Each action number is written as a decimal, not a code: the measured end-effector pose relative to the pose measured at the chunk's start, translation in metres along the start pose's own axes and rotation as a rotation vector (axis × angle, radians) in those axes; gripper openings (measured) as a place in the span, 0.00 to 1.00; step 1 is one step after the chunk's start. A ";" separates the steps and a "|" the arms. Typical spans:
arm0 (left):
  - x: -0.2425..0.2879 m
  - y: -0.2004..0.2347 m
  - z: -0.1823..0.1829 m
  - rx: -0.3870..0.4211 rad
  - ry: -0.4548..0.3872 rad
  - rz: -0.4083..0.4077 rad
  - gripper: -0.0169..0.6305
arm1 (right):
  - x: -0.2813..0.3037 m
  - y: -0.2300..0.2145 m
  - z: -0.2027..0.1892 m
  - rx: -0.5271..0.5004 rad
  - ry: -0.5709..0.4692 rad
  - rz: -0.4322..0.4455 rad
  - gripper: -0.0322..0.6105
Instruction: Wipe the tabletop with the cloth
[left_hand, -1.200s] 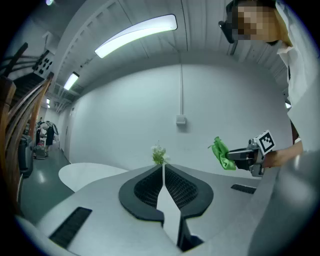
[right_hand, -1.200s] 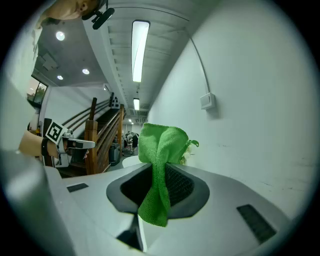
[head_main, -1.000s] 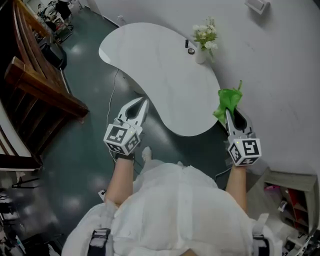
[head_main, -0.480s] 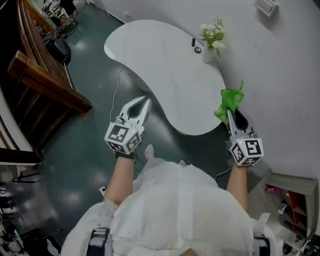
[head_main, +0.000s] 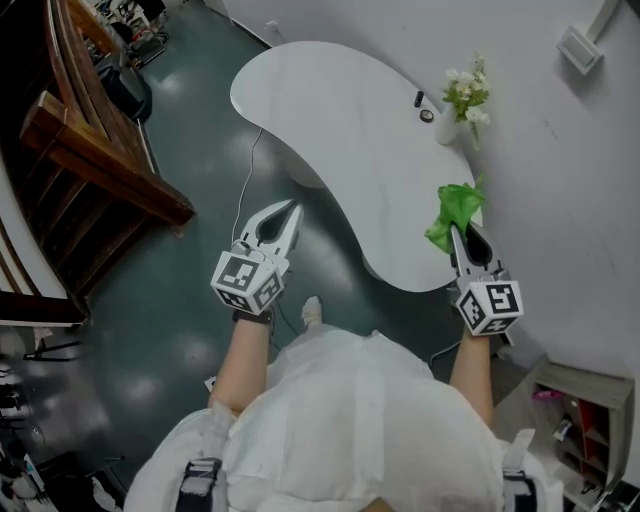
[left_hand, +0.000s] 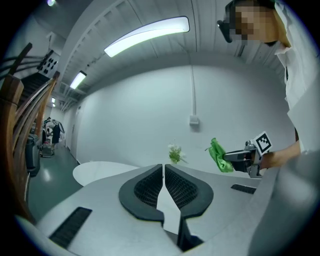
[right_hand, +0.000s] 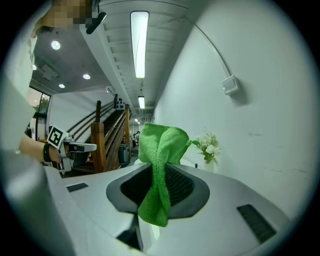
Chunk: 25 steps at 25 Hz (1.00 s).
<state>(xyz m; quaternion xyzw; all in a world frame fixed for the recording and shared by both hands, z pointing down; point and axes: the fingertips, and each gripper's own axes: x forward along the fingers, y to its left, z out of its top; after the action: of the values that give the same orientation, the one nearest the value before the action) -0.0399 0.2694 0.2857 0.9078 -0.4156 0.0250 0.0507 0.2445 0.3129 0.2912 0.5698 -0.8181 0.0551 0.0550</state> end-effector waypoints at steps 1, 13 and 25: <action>-0.001 0.012 0.000 -0.005 0.001 0.001 0.07 | 0.011 0.007 0.000 -0.001 0.008 0.002 0.16; 0.004 0.127 -0.014 -0.034 0.013 -0.072 0.07 | 0.143 0.097 -0.027 -0.035 0.162 0.077 0.16; 0.048 0.124 -0.069 -0.093 0.100 -0.059 0.07 | 0.242 0.100 -0.116 -0.154 0.494 0.249 0.16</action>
<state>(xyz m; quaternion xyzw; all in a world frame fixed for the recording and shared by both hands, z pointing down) -0.1020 0.1604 0.3670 0.9139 -0.3863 0.0496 0.1145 0.0704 0.1415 0.4404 0.4285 -0.8453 0.1360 0.2885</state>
